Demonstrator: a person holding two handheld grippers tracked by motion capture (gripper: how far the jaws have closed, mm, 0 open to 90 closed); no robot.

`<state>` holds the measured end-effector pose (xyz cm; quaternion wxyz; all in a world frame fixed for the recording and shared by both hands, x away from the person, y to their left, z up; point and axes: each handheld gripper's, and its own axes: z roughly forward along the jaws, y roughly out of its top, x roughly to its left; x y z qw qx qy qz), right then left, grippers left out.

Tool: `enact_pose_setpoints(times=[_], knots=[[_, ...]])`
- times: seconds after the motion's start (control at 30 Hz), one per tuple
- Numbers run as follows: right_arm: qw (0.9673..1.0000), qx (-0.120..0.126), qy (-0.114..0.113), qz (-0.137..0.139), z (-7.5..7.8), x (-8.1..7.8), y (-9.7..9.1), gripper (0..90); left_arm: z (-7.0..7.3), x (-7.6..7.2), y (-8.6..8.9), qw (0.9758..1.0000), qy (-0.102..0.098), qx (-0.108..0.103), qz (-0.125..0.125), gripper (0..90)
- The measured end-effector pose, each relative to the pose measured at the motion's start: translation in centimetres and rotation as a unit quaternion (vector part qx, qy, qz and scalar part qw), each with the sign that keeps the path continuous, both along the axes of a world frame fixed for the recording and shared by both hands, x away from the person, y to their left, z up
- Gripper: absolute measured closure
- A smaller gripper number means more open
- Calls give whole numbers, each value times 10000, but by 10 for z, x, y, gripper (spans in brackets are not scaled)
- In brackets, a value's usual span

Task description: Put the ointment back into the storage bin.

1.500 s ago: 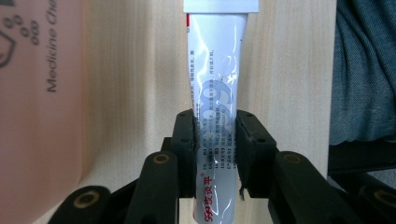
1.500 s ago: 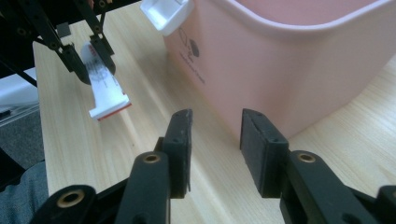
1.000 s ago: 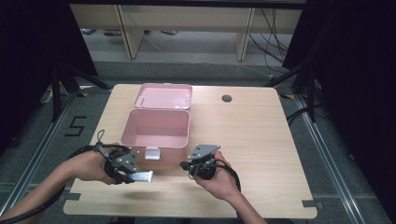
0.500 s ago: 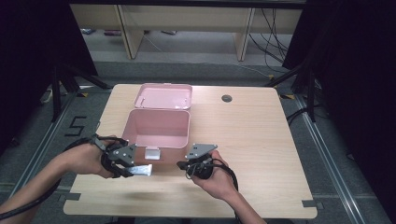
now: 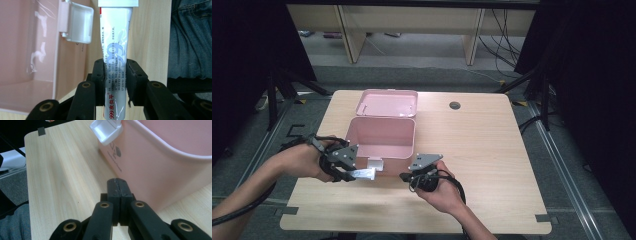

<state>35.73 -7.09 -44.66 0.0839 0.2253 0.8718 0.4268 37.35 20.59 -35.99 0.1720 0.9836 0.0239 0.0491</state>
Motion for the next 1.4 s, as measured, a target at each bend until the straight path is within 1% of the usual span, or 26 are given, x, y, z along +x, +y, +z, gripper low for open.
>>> enact_pose_setpoints(times=[0.1, 0.13, 0.17, 0.2, 0.23, 0.27, 0.37, 0.4, 0.43, 0.5, 0.53, 0.6, 0.63, 0.67, 0.7, 0.8, 0.87, 0.93, 1.03, 1.1, 1.13, 1.17, 1.2, 1.27, 1.33, 1.4], knots=[[10000, 3, -2, 7, 0, 0, 0, 900, 3, 1, 0, 10000, -38, 47, -20, 707], [10000, 54, -18, -21, -1, 0, 2, 900, 4, 2, 0, 10000, -35, 28, 0, 706], [10000, 1, -8, 13, 0, -1, 1, 900, 5, 2, 1, 10000, -27, 10, 35, 706], [10000, 25, 6, 26, 0, -1, 2, 900, 9, 5, 1, 9999, -94, 36, -10, 706], [10000, 16, 7, 20, 0, -1, 2, 900, 9, 5, 1, 9999, -94, 36, -10, 706], [10000, 23, 11, 21, 0, -1, 2, 900, 12, 5, 1, 9999, -79, 3, 74, 706], [10000, 27, -4, 40, -1, -1, 3, 900, 15, 8, 1, 9999, -129, 0, 56, 706], [10000, 28, 1, 47, -2, -1, 3, 900, 19, 10, 1, 9998, -157, 76, 6, 706], [9999, 30, -34, 92, -2, -1, 4, 900, 19, 10, 1, 9998, -157, 76, 6, 706], [10000, 80, 36, 19, -3, -2, 5, 900, 20, 11, 0, 9998, -172, 20, 39, 706], [10000, 27, 11, 73, -2, -2, 5, 900, 21, 12, 0, 9998, -161, -8, 76, 706], [9997, -16, -177, 172, -2, 0, 5, 900, 22, 15, -2, 9998, -210, 15, 31, 707], [9999, 18, -39, 112, -2, -1, 5, 900, 23, 16, -2, 9998, -185, 42, 42, 707], [9999, 106, -3, 41, -4, -2, 6, 900, 24, 17, -3, 9997, -242, 31, -2, 706], [9999, 95, -12, 46, -4, -2, 6, 900, 25, 19, -3, 9997, -234, 105, -32, 706], [9999, 89, -2, 51, -4, -2, 6, 900, 25, 20, -4, 9997, -234, 37, 27, 706], [9999, 31, 48, 91, -3, -3, 6, 900, 29, 24, -5, 9996, -263, 140, -23, 706], [9999, 20, 48, 90, -3, -3, 6, 900, 31, 26, -5, 9995, -303, 81, 9, 706], [9999, 17, 53, 103, -3, -2, 7, 900, 34, 31, -5, 9993, -353, 142, -14, 706], [9999, 20, 39, 101, -2, -2, 7, 900, 35, 33, -5, 9993, -329, 169, 37, 706], [9999, 25, 28, 114, -2, -2, 8, 900, 36, 36, -5, 9990, -386, 215, -27, 706], [9998, 28, -81, 181, -2, -1, 8, 900, 36, 36, -5, 9992, -339, 188, 44, 706], [9998, 33, -79, 180, -2, -1, 8, 900, 37, 38, -5, 9989, -398, 242, -28, 706], [9998, 39, -72, 182, -1, -1, 8, 900, 37, 40, -6, 9990, -376, 243, 4, 706], [9999, 60, 78, 119, -1, -3, 9, 900, 37, 42, -7, 9990, -383, 238, 12, 706], [9999, 34, 52, 121, -1, -3, 9, 900, 38, 44, -8, 9989, -391, 256, -27, 706]])
